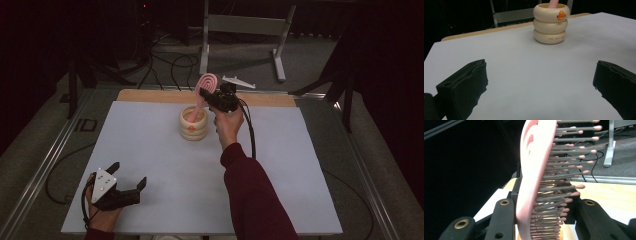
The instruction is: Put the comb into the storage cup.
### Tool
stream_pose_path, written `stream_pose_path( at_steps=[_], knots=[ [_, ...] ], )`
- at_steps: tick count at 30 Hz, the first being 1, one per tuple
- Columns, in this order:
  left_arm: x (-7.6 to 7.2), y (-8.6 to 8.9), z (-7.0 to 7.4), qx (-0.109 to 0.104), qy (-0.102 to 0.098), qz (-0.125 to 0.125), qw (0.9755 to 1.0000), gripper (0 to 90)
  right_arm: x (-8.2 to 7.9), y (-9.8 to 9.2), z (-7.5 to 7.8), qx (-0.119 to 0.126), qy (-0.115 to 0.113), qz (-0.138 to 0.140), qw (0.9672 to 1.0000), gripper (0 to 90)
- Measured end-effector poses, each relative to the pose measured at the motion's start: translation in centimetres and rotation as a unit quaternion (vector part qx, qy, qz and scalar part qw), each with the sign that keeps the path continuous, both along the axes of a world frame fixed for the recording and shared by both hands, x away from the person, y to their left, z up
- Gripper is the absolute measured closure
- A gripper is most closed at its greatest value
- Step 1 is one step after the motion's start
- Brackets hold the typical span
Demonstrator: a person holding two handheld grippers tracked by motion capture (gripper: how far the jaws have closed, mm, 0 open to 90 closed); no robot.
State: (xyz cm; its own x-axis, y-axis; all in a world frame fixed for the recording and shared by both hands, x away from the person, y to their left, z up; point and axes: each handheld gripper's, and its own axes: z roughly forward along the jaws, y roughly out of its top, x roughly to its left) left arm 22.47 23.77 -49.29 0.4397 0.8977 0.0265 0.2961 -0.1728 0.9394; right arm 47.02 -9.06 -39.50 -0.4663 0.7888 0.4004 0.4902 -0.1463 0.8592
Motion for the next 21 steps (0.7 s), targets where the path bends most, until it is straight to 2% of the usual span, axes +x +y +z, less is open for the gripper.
stream_pose_path(
  at_steps=[21],
  knots=[
    [0.0,0.0,0.0,0.001,0.0,0.0,1.0,0.3,-0.1,1.0,-1.4,-0.012,0.009,0.003,0.9999,63.9]
  ],
)
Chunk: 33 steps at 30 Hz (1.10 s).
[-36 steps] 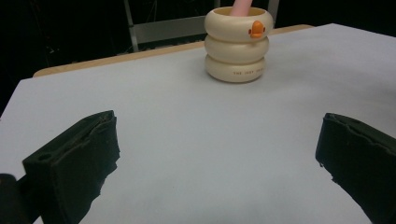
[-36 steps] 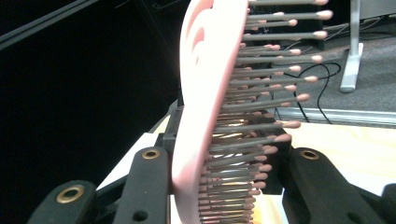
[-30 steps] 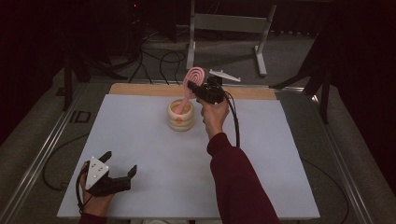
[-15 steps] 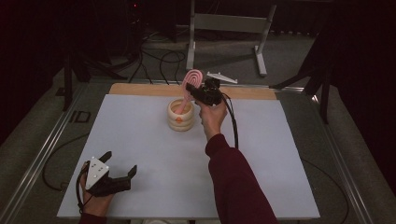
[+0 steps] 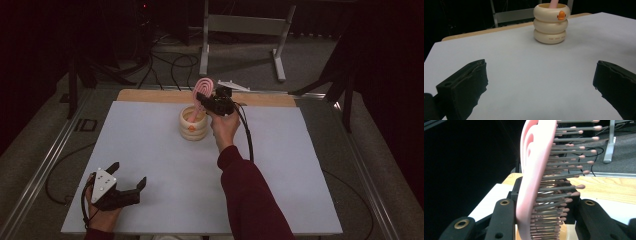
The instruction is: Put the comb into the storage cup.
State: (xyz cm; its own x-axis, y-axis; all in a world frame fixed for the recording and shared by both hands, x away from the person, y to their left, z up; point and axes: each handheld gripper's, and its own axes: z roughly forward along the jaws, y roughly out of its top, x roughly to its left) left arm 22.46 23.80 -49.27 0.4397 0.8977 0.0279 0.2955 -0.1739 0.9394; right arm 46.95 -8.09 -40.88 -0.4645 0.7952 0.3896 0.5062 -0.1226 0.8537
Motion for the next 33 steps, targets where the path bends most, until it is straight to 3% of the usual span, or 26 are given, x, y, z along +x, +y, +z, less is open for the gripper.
stream_pose_path(
  at_steps=[33],
  knots=[
    [0.0,-0.1,-0.1,0.0,0.001,0.0,1.0,0.2,-0.1,1.2,-1.3,-0.013,0.008,-0.008,0.9999,63.8]
  ],
)
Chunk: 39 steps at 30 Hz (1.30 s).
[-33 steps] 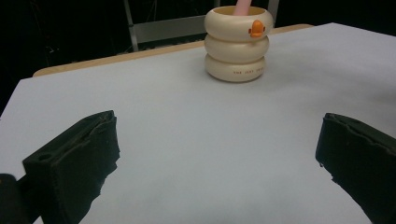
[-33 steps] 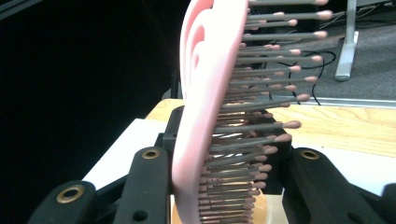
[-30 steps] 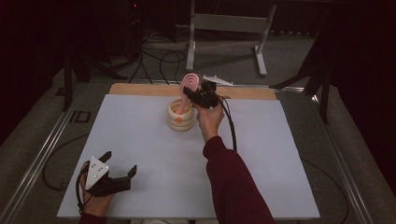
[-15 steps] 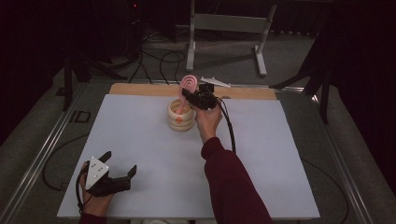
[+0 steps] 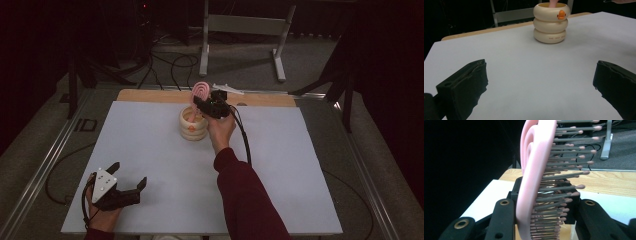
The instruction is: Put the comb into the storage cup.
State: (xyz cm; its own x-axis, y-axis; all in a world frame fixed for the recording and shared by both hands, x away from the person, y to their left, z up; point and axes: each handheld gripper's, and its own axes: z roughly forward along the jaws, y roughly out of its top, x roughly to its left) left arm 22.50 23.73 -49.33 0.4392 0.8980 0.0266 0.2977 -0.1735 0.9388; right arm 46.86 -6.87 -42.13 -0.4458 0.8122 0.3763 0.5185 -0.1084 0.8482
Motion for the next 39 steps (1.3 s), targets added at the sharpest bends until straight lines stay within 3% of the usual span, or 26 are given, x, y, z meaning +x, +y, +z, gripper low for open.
stream_pose_path(
  at_steps=[25,39],
  knots=[
    [0.0,0.0,0.0,0.001,0.0,0.0,1.0,0.3,-0.4,1.1,-0.5,-0.017,-0.007,0.001,0.9998,63.6],
    [0.0,-0.1,0.0,0.003,0.0,0.0,1.0,0.3,-0.7,0.7,-0.8,-0.006,-0.008,0.0,1.0,63.3]
  ],
)
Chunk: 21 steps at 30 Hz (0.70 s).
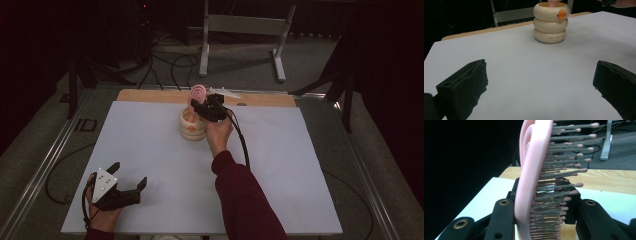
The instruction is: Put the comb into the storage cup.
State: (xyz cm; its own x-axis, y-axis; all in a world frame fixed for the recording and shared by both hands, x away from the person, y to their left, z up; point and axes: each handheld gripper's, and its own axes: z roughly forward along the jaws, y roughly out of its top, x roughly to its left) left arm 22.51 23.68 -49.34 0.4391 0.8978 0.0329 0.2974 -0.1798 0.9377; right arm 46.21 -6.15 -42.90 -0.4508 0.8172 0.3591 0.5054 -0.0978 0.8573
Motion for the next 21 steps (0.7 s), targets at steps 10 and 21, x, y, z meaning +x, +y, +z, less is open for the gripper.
stream_pose_path(
  at_steps=[10,21],
  knots=[
    [0.0,0.0,0.0,0.0,0.001,0.001,1.0,0.3,0.1,-0.6,-0.3,0.009,0.004,-0.005,0.9999,63.3],
    [0.0,-0.1,-0.1,0.002,0.003,-0.001,1.0,0.3,0.2,-1.3,-0.6,0.024,0.013,-0.012,0.9996,63.3]
  ],
)
